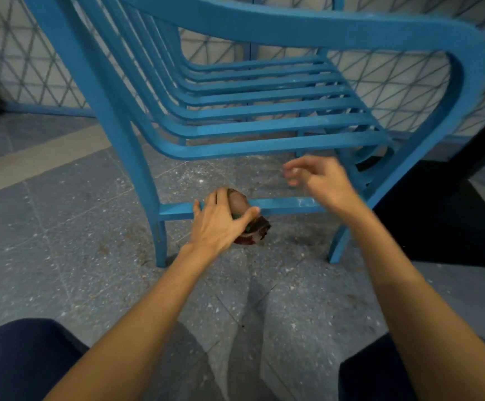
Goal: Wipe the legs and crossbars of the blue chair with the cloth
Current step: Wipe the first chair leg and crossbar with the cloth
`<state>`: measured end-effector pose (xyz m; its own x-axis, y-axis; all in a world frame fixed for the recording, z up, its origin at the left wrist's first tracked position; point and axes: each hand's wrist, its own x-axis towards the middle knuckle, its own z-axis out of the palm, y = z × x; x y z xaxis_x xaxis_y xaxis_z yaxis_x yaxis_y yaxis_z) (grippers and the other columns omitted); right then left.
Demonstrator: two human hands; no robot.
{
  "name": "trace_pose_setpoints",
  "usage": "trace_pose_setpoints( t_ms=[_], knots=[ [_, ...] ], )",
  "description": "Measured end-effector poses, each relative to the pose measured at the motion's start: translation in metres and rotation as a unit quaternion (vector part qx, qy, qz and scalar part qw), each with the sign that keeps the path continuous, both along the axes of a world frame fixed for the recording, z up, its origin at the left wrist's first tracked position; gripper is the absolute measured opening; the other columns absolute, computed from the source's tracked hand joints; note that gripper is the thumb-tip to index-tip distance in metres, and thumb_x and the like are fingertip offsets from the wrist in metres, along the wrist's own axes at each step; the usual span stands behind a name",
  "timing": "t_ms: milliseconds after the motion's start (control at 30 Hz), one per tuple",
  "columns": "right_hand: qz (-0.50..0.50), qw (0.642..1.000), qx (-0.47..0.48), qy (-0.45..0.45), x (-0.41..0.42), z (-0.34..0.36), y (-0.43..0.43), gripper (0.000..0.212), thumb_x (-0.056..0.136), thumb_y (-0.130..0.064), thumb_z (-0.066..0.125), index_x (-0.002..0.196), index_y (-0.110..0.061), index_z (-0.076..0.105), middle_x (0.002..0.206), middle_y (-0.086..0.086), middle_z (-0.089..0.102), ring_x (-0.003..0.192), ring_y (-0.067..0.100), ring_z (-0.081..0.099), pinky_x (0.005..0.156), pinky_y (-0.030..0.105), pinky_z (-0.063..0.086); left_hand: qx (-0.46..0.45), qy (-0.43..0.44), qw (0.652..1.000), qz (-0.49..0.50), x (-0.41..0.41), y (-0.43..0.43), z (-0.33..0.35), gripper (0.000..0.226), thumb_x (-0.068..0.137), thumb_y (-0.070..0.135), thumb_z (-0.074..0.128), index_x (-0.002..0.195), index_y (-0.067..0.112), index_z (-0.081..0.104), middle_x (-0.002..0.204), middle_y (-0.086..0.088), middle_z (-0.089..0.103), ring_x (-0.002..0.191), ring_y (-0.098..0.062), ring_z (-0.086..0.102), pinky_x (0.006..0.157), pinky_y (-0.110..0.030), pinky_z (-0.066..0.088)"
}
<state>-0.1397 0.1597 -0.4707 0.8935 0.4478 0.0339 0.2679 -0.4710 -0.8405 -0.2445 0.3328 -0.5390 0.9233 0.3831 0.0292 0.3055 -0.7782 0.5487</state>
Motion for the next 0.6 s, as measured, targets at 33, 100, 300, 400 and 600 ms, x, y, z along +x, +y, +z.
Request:
trace_pose_setpoints(
  t_ms=[33, 100, 300, 400, 600],
  knots=[
    [-0.022, 1.0, -0.013, -0.001, 0.002, 0.006, -0.016, 0.019, 0.094, -0.008, 0.052, 0.099, -0.017, 0.068, 0.096, 0.005, 0.072, 0.084, 0.017, 0.069, 0.085, 0.029, 0.054, 0.009, 0.002, 1.0, -0.009, -0.001, 0.0, 0.002, 0.068, 0.082, 0.059, 0.056, 0.131, 0.014, 0.041, 0.134, -0.01, 0.05, 0.123, -0.03, 0.046, 0.111, -0.051, 0.023],
    [-0.051, 0.997, -0.062, -0.012, 0.007, 0.014, -0.047, 0.017, 0.094, -0.012, 0.053, 0.098, -0.02, 0.068, 0.092, 0.002, 0.073, 0.083, 0.016, 0.07, 0.088, 0.03, 0.053, 0.004, 0.017, 0.999, -0.03, -0.003, 0.006, 0.009, 0.061, 0.082, 0.038, 0.064, 0.133, 0.013, 0.042, 0.129, -0.011, 0.054, 0.116, -0.032, 0.05, 0.102, -0.042, 0.036],
    [-0.022, 0.992, -0.118, -0.036, -0.001, -0.006, -0.05, 0.022, 0.093, -0.016, 0.057, 0.112, -0.021, 0.066, 0.096, -0.002, 0.069, 0.098, 0.017, 0.066, 0.09, 0.03, 0.049, -0.108, 0.058, 0.984, -0.126, 0.02, 0.022, 0.054, 0.045, 0.085, 0.014, 0.067, 0.128, 0.018, 0.054, 0.119, -0.001, 0.061, 0.117, -0.019, 0.054, 0.094, -0.025, 0.041],
    [0.004, 0.999, -0.04, 0.02, -0.016, -0.015, -0.011, 0.03, 0.096, -0.031, 0.053, 0.123, -0.019, 0.059, 0.107, 0.005, 0.07, 0.094, 0.017, 0.068, 0.09, 0.04, 0.053, -0.289, -0.028, 0.943, -0.164, 0.016, 0.018, 0.074, 0.062, 0.084, 0.001, 0.067, 0.137, 0.025, 0.048, 0.132, 0.006, 0.056, 0.12, -0.007, 0.053, 0.103, -0.023, 0.04],
    [-0.01, 0.87, 0.287, 0.4, -0.032, -0.021, 0.024, 0.036, 0.095, -0.036, 0.054, 0.117, -0.008, 0.06, 0.106, 0.015, 0.07, 0.097, 0.03, 0.067, 0.081, 0.042, 0.057, -0.5, -0.041, 0.853, -0.141, 0.007, 0.015, 0.072, 0.073, 0.071, -0.014, 0.068, 0.129, 0.028, 0.054, 0.134, 0.004, 0.055, 0.125, -0.014, 0.052, 0.093, -0.038, 0.052]
  ],
)
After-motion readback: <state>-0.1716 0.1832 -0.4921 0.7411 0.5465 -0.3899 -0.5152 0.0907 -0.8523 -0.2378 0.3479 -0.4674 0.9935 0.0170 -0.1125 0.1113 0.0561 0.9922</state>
